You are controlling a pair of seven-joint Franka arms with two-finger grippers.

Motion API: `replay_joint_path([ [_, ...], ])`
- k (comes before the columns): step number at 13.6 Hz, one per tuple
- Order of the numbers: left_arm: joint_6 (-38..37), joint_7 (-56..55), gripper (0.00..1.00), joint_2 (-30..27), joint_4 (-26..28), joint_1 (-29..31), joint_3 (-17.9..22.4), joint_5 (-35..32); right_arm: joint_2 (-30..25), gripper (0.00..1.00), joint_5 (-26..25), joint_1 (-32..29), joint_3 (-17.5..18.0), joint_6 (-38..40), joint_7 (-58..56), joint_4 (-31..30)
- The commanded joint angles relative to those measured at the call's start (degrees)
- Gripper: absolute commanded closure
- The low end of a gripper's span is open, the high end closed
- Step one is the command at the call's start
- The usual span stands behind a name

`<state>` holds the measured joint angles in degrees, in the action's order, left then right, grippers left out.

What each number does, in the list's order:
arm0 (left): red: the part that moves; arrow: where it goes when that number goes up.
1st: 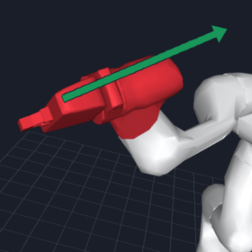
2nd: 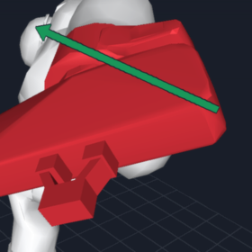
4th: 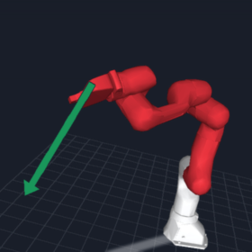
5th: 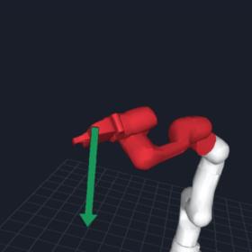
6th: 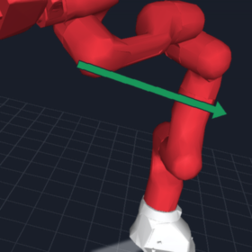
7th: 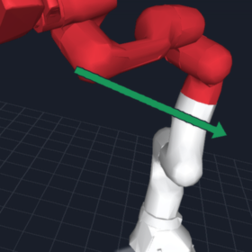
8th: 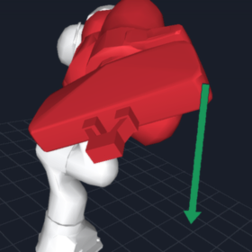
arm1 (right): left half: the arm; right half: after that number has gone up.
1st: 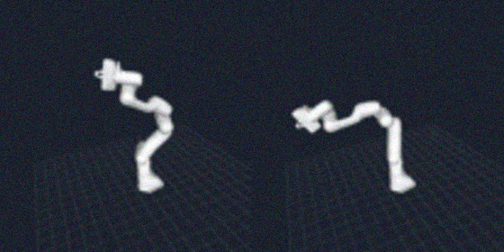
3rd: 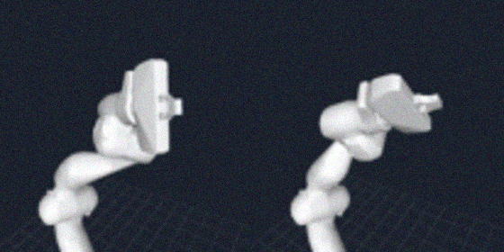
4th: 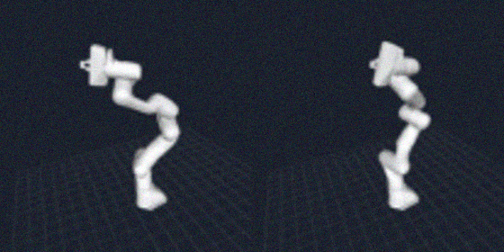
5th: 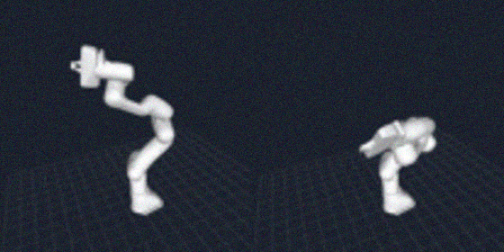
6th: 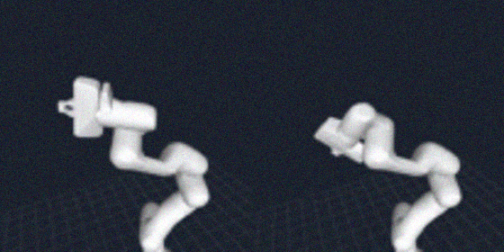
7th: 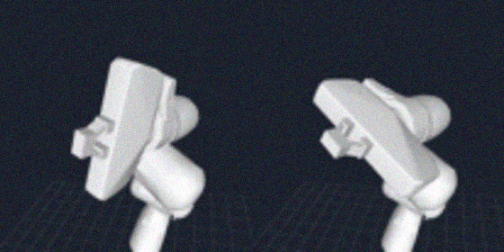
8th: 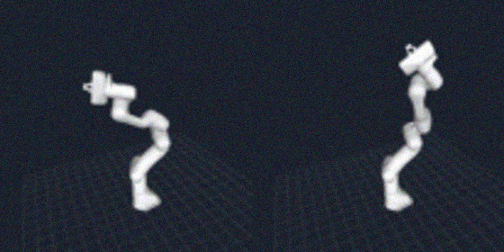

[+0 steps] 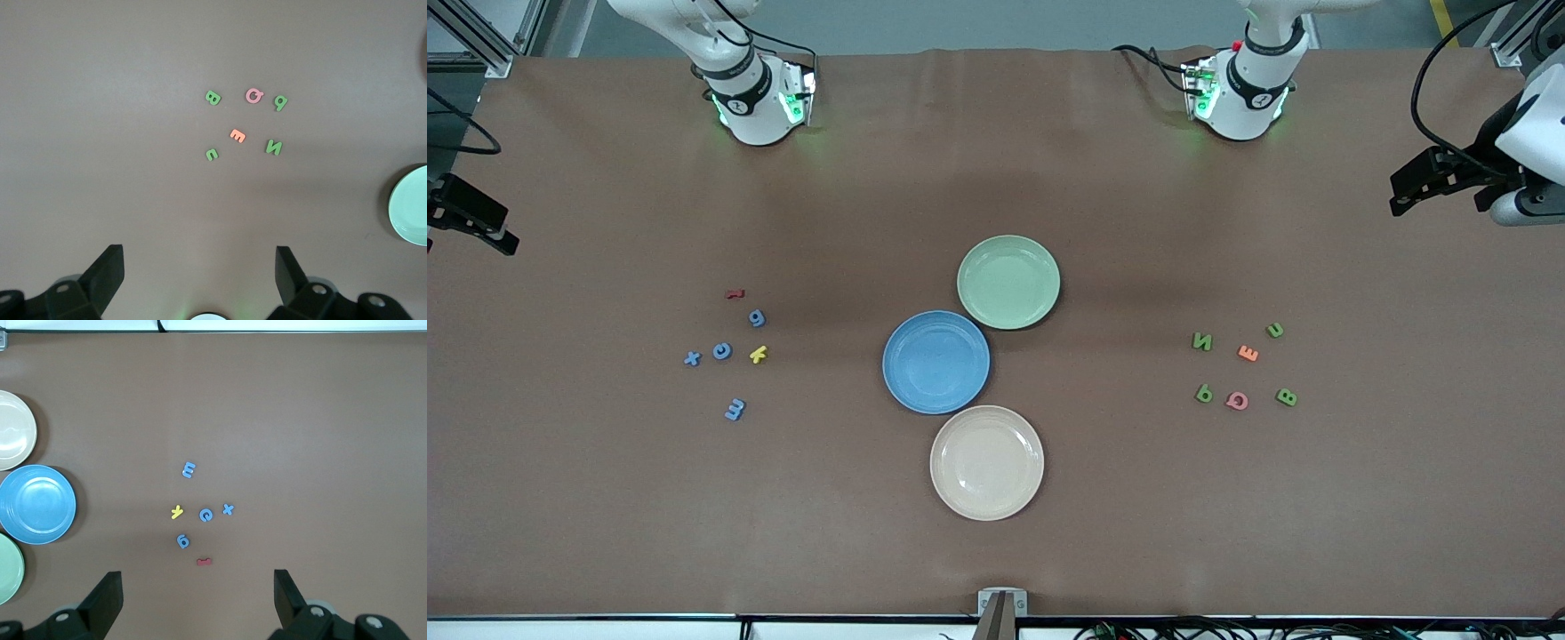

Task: Sort letters by color into matching plates
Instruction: 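Move both grippers out from the rest pose toward the letters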

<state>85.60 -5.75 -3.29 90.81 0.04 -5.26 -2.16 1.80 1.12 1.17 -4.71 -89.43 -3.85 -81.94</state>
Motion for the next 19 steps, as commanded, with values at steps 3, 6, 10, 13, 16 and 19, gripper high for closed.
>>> replay_joint_path([
  [3, -0.9, 1.0, 0.00, 1.4, -1.9, -0.2, -0.5, 0.9, 0.4, 0.00, -0.9, -0.8, 0.8, 0.4, -0.5, 1.2],
  [6, -0.9, 0.9, 0.00, 2.7, -1.5, -0.6, -0.6, 0.9, 0.5, 0.00, -0.9, -0.8, 0.8, 0.4, -0.5, 1.1],
  [10, 3.9, 1.0, 0.00, 3.6, 4.4, -0.4, -0.6, 0.9, 1.7, 0.00, -0.4, -0.7, 0.8, 0.8, -0.5, 0.7],
  [13, 11.2, 1.0, 0.00, 3.6, 10.9, -0.3, -0.5, 0.6, 5.1, 0.00, -0.3, -0.5, 0.8, 1.1, -0.5, 0.6],
  [16, 21.4, 1.2, 0.00, 3.6, 19.6, 0.1, -0.5, 0.3, 9.7, 0.00, -0.3, 1.9, 1.2, 2.0, -0.6, -0.3],
  [19, 32.6, 0.8, 0.00, 4.5, 27.7, 0.0, -0.5, 0.4, 16.7, 0.00, 0.2, 3.6, 1.2, -2.4, 0.1, -2.3],
])
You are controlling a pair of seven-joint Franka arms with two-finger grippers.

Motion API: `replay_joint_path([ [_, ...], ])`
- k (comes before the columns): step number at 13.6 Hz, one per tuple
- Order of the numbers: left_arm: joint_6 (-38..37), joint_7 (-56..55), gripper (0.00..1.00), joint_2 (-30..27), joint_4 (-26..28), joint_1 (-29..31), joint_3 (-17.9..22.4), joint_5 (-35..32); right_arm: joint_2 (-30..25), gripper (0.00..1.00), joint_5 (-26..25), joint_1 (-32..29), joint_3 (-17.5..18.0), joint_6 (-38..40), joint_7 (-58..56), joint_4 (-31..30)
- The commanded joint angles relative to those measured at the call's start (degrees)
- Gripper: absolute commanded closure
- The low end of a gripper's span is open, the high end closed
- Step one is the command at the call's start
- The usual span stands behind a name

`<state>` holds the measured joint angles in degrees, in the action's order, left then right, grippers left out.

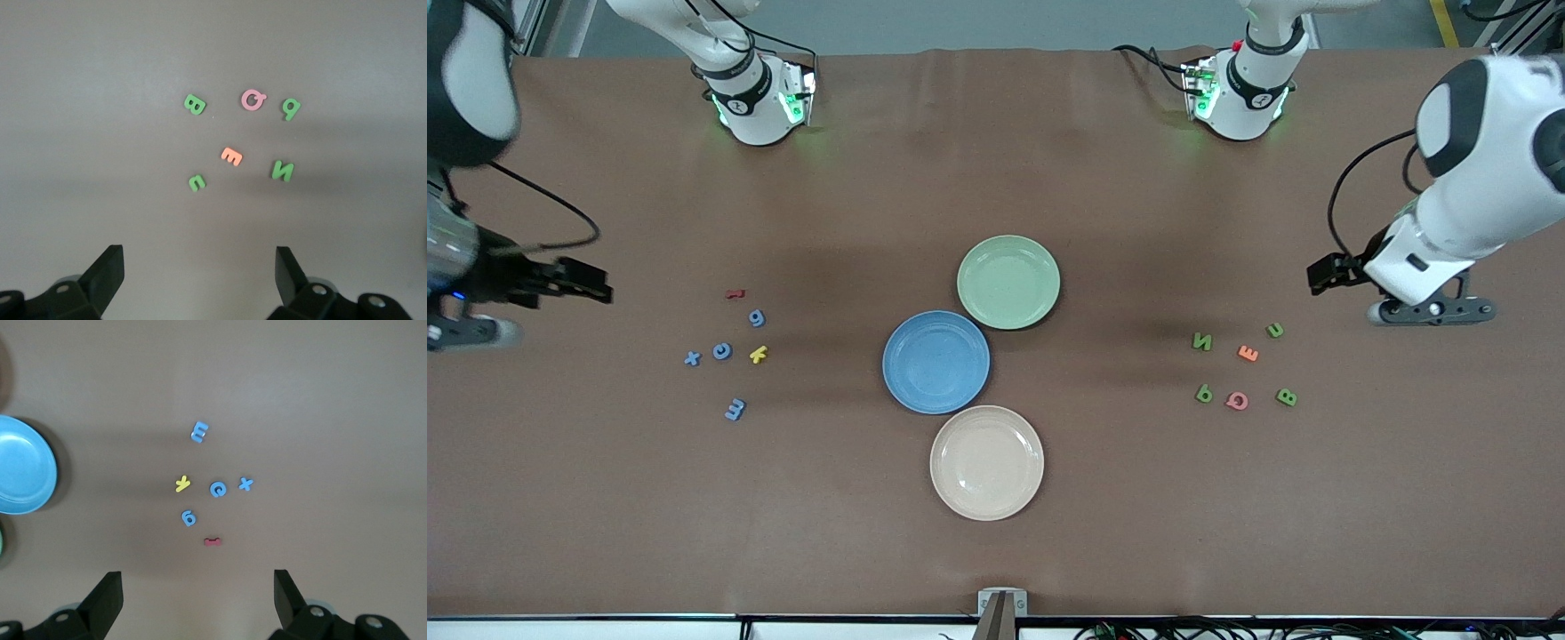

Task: Sort letters by color into matching plates
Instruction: 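Grasp the green N with the left gripper while the right gripper grasps the blue m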

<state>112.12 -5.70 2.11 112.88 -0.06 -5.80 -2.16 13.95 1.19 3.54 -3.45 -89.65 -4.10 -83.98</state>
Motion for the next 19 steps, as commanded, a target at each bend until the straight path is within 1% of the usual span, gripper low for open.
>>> replay_joint_path([
  [1, 9.0, 0.3, 0.00, 0.0, 7.3, 0.3, 0.0, 0.4, 6.9, 0.00, 0.3, 1.7, 0.0, -6.0, 0.5, -2.1],
  [3, 14.4, -0.2, 0.01, 2.8, 10.2, 0.7, -0.1, 0.4, 7.5, 0.00, 1.3, 2.3, 0.0, -17.4, 1.0, -9.7],
  [4, 17.4, -0.3, 0.02, 4.3, 11.4, 0.3, -0.1, 0.4, 7.8, 0.00, 1.4, 2.5, 0.0, -21.7, 3.1, -12.6],
  [5, 19.9, -0.2, 0.04, 5.7, 12.0, -0.2, -0.2, 0.3, 9.2, 0.01, 1.4, 3.0, -0.1, -25.4, 6.4, -14.1],
  [7, 22.1, 0.1, 0.12, 9.3, 12.0, -1.7, -1.4, 0.1, 12.7, 0.01, 1.4, 3.3, -0.1, -28.4, 12.3, -14.1],
  [9, 23.6, 1.0, 0.18, 11.3, 12.1, -2.4, -2.6, 0.1, 16.4, 0.00, 1.4, 3.3, -0.1, -32.1, 13.3, -14.0],
  [11, 26.3, 1.1, 0.20, 12.8, 13.0, -2.4, -4.5, 0.0, 20.4, 0.00, 1.6, 3.1, -0.1, -37.2, 13.6, -14.0],
  [12, 28.9, 1.3, 0.22, 13.6, 14.1, -2.5, -4.7, -0.4, 21.6, 0.00, 2.7, 3.1, -0.1, -38.2, 14.0, -13.9],
  [13, 31.6, 1.2, 0.26, 14.2, 15.1, -2.6, -5.0, -0.9, 22.3, 0.01, 4.7, 3.1, -0.2, -38.3, 15.6, -13.8],
  [14, 33.6, 1.2, 0.26, 15.8, 15.4, -2.6, -5.0, -0.9, 23.0, 0.02, 5.2, 3.0, -0.2, -38.3, 17.3, -13.3],
  [15, 35.0, 1.2, 0.30, 17.2, 15.4, -2.6, -5.0, -0.9, 24.5, 0.02, 5.2, 2.7, -0.2, -38.5, 18.9, -12.1],
  [16, 35.6, 1.2, 0.36, 18.6, 15.2, -2.7, -5.0, -0.9, 25.9, 0.02, 5.1, 2.5, -0.2, -38.9, 19.7, -11.0],
  [19, 36.9, 0.4, 0.39, 20.7, 14.8, -3.4, -5.0, -0.9, 26.8, 0.00, 4.4, 2.4, -0.5, -39.0, 19.5, -10.0],
])
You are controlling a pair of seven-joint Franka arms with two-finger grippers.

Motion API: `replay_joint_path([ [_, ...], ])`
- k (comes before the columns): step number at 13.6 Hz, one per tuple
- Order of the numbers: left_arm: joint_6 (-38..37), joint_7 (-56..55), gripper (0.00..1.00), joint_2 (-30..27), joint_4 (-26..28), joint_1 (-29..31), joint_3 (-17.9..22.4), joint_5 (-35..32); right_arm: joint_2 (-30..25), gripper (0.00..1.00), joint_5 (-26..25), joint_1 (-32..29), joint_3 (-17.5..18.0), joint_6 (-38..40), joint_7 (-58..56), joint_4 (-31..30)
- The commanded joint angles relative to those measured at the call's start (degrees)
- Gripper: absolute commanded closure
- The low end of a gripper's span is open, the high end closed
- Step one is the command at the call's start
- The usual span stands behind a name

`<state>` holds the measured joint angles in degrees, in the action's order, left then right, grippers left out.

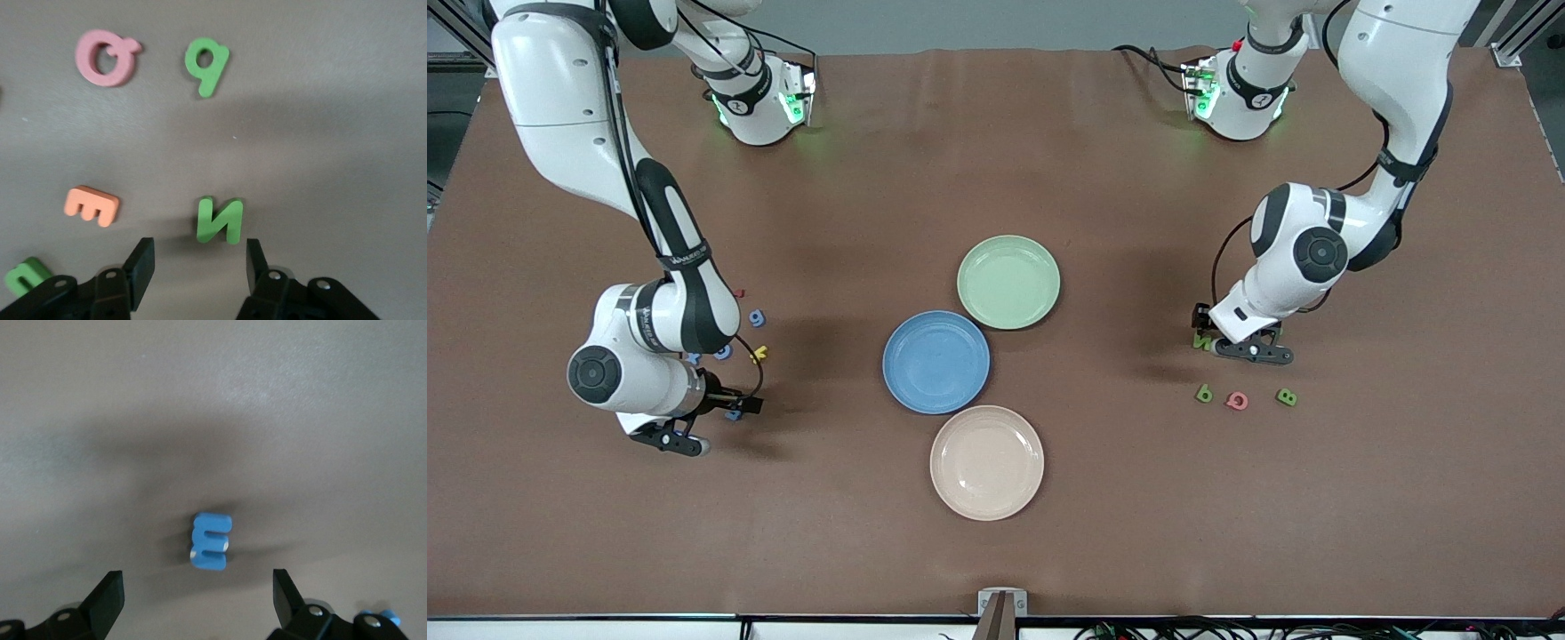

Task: Sort letters by color into matching plates
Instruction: 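Grasp the green N with the left gripper while the right gripper grasps the blue m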

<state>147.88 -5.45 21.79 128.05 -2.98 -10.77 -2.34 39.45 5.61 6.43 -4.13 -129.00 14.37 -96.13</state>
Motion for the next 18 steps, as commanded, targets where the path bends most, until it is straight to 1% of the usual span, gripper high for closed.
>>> replay_joint_path([
  [1, 1.8, 0.2, 0.40, 1.8, -0.4, -0.5, 0.0, -0.7, 1.7, 0.00, 0.0, -0.5, 0.1, 0.2, 1.0, 2.3],
  [4, 3.5, 0.1, 0.42, 3.6, -1.0, -0.5, 0.0, -0.7, 2.5, 0.00, 0.1, -0.5, 0.2, -1.5, 1.1, 2.3],
  [5, 3.9, 0.1, 0.44, 4.0, -1.0, -0.5, 0.0, -0.7, 2.6, 0.02, 0.1, -0.6, 0.2, -1.8, 1.1, 2.2],
  [6, 3.9, 0.1, 0.48, 4.3, -1.3, -0.6, 0.0, -0.7, 2.6, 0.07, 0.2, -0.6, 0.2, -2.0, 1.1, 2.2],
  [7, 3.9, 0.1, 0.56, 4.3, -1.5, -0.5, 0.0, -0.7, 2.9, 0.14, 0.2, -0.7, 0.2, -2.0, 1.1, 2.3],
  [8, 3.9, 0.1, 0.70, 4.3, -1.5, -0.5, 0.0, -0.7, 3.0, 0.23, 0.3, -0.7, 0.2, -2.4, 1.1, 2.3],
  [9, 3.6, 0.0, 0.94, 3.8, -1.5, -0.5, 0.0, -0.7, 3.0, 0.33, 0.3, -0.7, 0.2, -2.7, 1.2, 2.3],
  [10, 3.4, 0.0, 0.99, 3.4, -1.6, -0.5, -0.2, -0.7, 3.2, 0.37, 0.3, -0.7, 0.2, -2.7, 1.2, 2.3],
  [11, 3.1, -0.1, 1.00, 2.6, -1.6, -0.7, -0.6, -0.7, 3.3, 0.41, 0.4, -0.8, 0.2, -2.7, 1.1, 2.3],
  [13, -0.1, -0.7, 1.00, 0.1, -1.6, -1.2, -2.1, -0.7, 3.3, 0.50, 0.4, -0.8, 0.2, -2.7, 1.1, 2.3],
  [15, -3.4, -2.5, 1.00, -2.7, -1.6, -1.1, -5.2, -0.7, 3.3, 0.58, 0.4, -0.8, 0.2, -2.7, 1.1, 2.3],
  [16, -4.6, -5.2, 1.00, -3.6, -1.6, -1.1, -7.2, -0.7, 3.3, 0.61, 0.4, -0.8, 0.2, -2.8, 1.1, 2.4],
  [18, -5.8, -13.0, 1.00, -4.6, -1.6, -1.1, -11.6, -0.7, 3.3, 0.74, 0.1, -0.9, 0.2, -3.0, 0.4, 2.8],
])
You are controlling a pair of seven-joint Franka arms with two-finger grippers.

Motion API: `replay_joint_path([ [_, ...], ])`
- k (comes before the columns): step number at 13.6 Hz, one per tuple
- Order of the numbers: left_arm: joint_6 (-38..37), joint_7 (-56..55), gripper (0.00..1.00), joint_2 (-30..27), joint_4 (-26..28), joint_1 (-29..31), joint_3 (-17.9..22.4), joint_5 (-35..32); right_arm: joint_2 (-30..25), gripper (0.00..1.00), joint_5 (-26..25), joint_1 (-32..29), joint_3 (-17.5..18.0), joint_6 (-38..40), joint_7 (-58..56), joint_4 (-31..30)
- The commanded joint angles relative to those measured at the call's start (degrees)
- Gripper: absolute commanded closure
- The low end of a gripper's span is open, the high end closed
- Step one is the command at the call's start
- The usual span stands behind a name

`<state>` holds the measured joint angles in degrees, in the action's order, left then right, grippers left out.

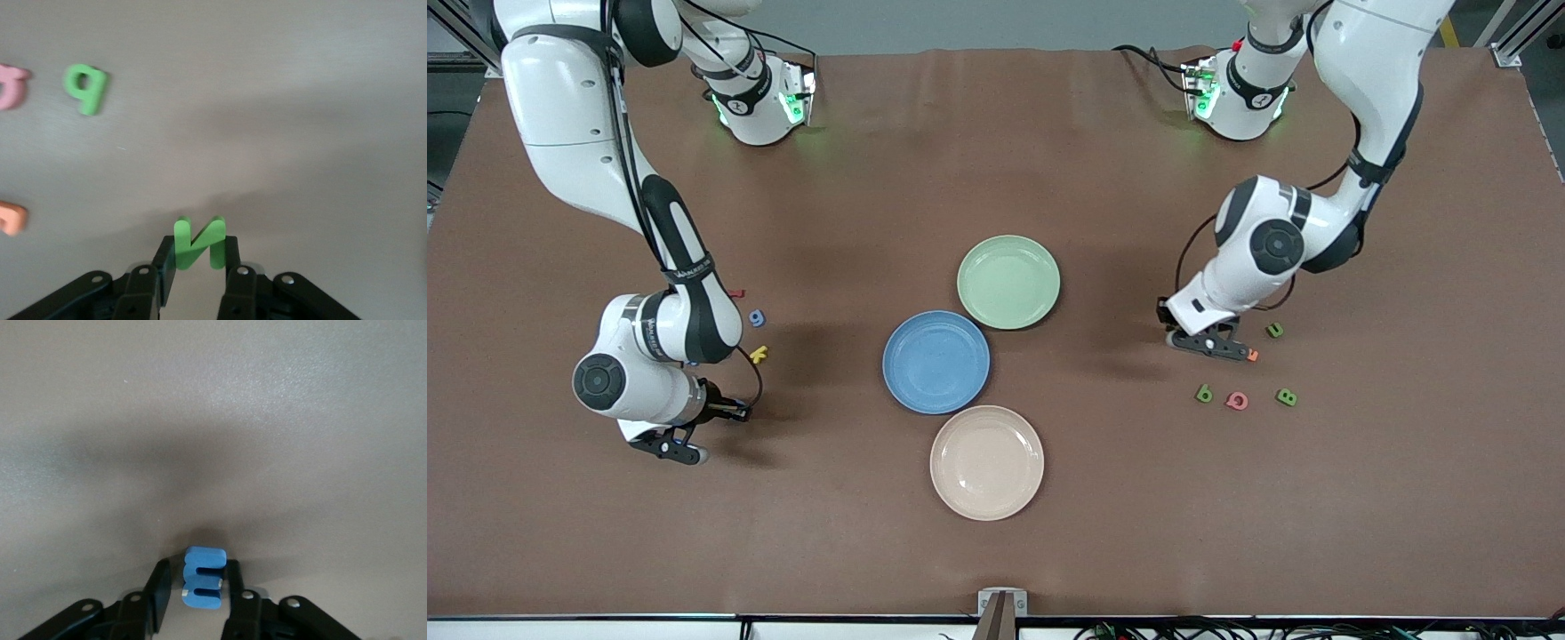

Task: Sort letters by color into matching plates
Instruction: 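Carry the green N to the green plate while the right gripper carries the m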

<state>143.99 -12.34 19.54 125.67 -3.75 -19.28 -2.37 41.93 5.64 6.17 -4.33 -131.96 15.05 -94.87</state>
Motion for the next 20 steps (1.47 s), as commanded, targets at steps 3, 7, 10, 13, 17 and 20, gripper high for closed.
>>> replay_joint_path([
  [3, -2.2, -15.8, 1.00, -2.8, 0.5, -0.4, -8.6, -0.7, 0.1, 0.85, 0.2, -0.6, 0.4, 0.1, -0.4, 1.6],
  [7, -2.2, -28.3, 1.00, -2.4, -0.5, -2.7, -13.7, -0.7, -3.1, 0.87, 0.2, 1.1, 0.5, 4.0, 0.8, 1.1],
  [10, -2.2, -37.4, 1.00, -0.7, -2.7, -7.6, -13.7, -0.6, -8.0, 0.87, 0.2, 4.8, 0.6, 11.8, 8.8, 1.2],
  [13, -2.2, -46.2, 1.00, 0.7, -3.7, -11.9, -13.6, -0.7, -9.8, 0.87, 0.2, 10.2, 0.6, 13.9, 20.2, 1.2],
  [17, -2.0, -54.1, 0.99, 2.3, -3.8, -15.2, -13.4, -0.7, -9.6, 0.87, 0.9, 18.2, 0.8, 14.2, 35.2, 1.4],
  [20, -1.7, -56.6, 0.88, 3.6, -4.2, -15.8, -13.4, -1.1, -8.4, 0.86, 3.7, 23.4, 0.9, 11.0, 41.8, 1.5],
])
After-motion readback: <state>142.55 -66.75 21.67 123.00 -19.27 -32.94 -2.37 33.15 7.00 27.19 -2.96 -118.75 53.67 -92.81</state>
